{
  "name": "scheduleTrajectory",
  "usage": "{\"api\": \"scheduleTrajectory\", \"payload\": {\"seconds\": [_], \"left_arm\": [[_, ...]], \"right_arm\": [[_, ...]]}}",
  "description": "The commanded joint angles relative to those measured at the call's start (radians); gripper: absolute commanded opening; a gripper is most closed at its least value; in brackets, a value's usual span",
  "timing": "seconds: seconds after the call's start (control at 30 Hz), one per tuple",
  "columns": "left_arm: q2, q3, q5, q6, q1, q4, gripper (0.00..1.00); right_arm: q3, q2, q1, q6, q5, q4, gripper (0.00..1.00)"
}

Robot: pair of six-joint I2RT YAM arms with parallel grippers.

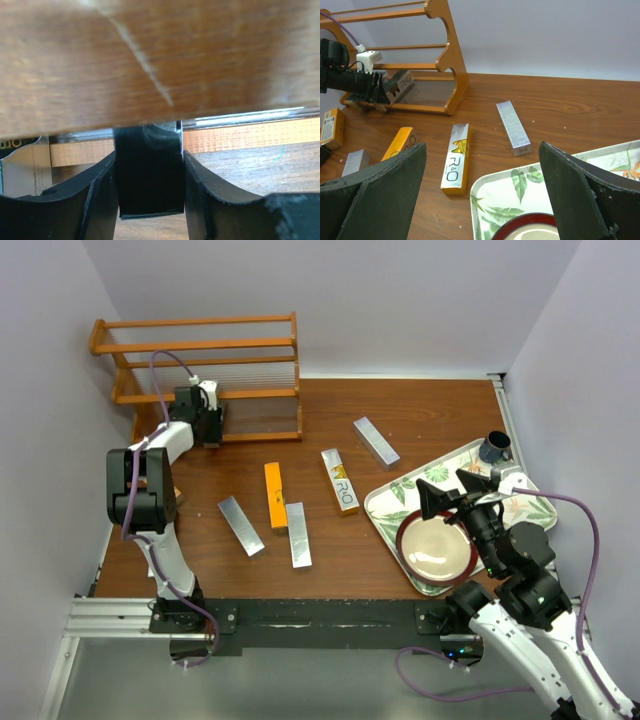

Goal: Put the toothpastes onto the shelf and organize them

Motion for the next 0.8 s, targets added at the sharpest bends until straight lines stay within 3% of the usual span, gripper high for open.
{"api": "scheduleTrajectory", "payload": {"seconds": [0.0,0.33,0.6,0.77], "left_arm": [[0.000,0.043,0.005,0.008,0.007,0.070,0.56],[-0.062,0.014,0.000,-0.022,0.006,0.052,0.78],[-0.266,-0.109,-0.052,-0.177,0.004,-0.033,0.95],[-0.442,-0.190,-0.107,-0.263,0.003,-0.120,1.00]], "right_arm": [[0.026,0.016,0.005,0.005,-0.020,0.014,0.99],[0.026,0.019,0.005,0.004,-0.025,0.014,0.98],[0.026,0.007,0.005,0.006,-0.028,0.018,0.99],[0.024,-0.005,0.005,0.009,-0.037,0.024,0.99]]}}
